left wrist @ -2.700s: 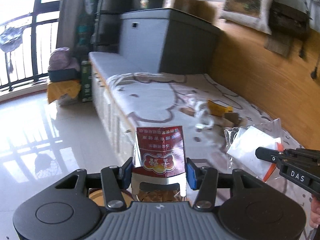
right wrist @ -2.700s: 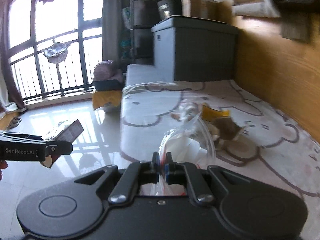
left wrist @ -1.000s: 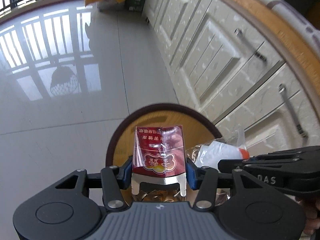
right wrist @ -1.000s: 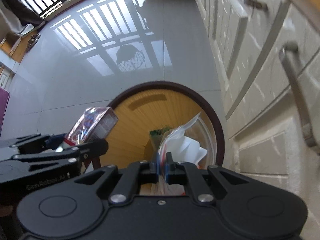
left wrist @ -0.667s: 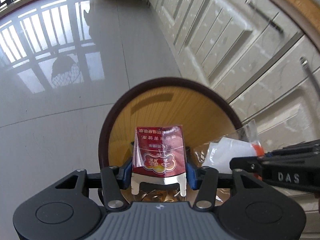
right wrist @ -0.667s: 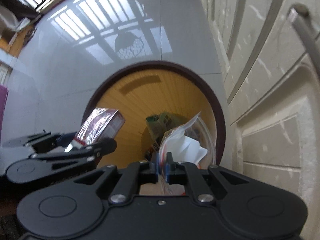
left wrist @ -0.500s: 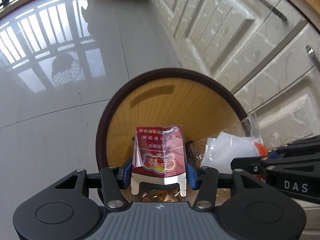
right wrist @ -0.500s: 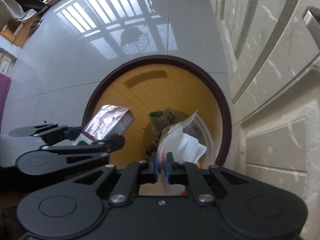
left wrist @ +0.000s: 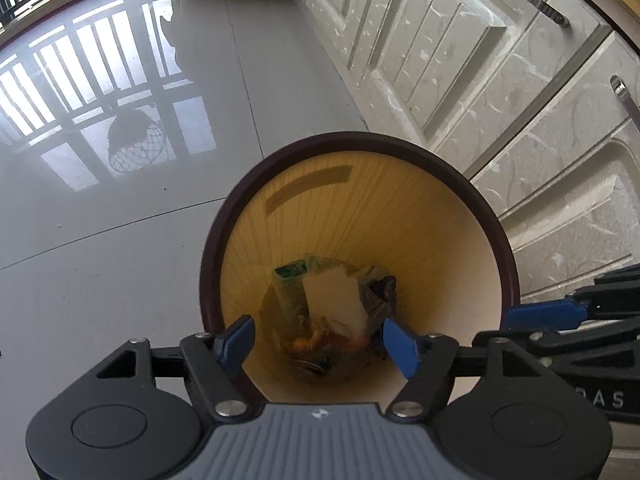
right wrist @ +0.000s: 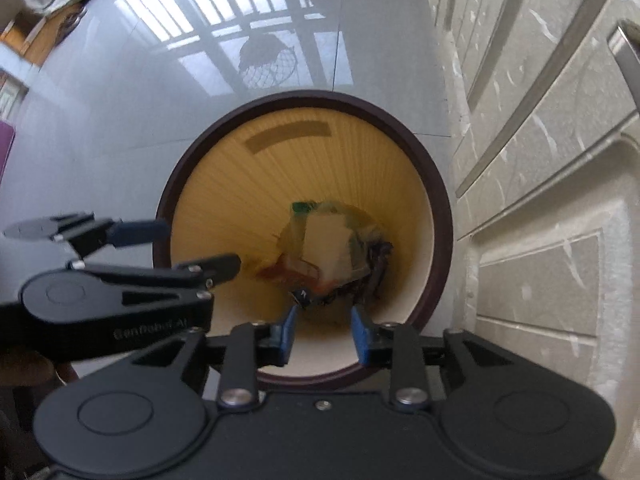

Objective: Collect trash
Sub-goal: 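Open the left tool over the bin while the right tool releases the clear bag, then move both open tools up from the bin toward the bench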

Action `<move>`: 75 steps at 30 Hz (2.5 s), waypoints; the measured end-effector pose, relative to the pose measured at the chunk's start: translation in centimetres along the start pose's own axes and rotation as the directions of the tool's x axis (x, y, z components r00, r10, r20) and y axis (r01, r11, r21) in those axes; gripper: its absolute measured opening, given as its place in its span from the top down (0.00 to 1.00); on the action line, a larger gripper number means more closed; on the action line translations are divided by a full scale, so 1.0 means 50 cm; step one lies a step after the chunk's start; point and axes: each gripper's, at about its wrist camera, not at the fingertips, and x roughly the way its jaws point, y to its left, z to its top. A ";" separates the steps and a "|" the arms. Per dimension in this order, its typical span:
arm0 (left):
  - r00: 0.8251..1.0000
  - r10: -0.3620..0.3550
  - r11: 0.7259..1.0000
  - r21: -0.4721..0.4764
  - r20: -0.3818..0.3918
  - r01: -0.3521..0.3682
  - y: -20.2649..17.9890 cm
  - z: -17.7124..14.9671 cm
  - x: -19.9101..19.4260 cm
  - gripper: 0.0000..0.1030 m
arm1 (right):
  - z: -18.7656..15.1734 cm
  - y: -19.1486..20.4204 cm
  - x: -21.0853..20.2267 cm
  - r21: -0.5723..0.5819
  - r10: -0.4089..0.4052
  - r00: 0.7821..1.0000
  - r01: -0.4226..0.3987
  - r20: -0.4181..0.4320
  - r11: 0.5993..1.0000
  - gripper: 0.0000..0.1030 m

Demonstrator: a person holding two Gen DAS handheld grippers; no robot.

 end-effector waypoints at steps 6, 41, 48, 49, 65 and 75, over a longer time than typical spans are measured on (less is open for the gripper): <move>1.000 0.018 1.000 0.001 -0.020 -0.018 0.001 -0.005 -0.011 0.21 | -0.005 -0.005 -0.020 0.001 -0.024 1.000 0.024 0.019 1.000 0.51; 0.997 0.065 0.995 -0.072 0.037 -0.062 0.043 -0.039 -0.226 0.00 | -0.053 0.044 -0.200 0.016 -0.134 0.978 0.133 0.159 0.991 0.00; 0.994 0.085 0.993 -0.088 0.068 -0.079 0.051 -0.049 -0.282 0.00 | -0.068 0.076 -0.243 -0.034 -0.147 0.969 0.157 0.198 0.987 0.00; 0.993 0.087 0.993 -0.090 0.076 -0.080 0.052 -0.052 -0.292 0.00 | -0.070 0.080 -0.251 -0.039 -0.150 0.967 0.161 0.205 0.986 0.00; 0.958 0.109 0.990 -0.114 0.267 -0.081 0.038 -0.066 -0.468 0.00 | -0.113 0.110 -0.422 -0.069 -0.140 0.910 0.180 0.390 0.981 0.00; 0.911 0.051 0.998 -0.057 0.408 -0.030 -0.034 -0.057 -0.561 0.00 | -0.164 0.057 -0.560 0.001 -0.178 0.796 0.218 0.579 0.976 0.00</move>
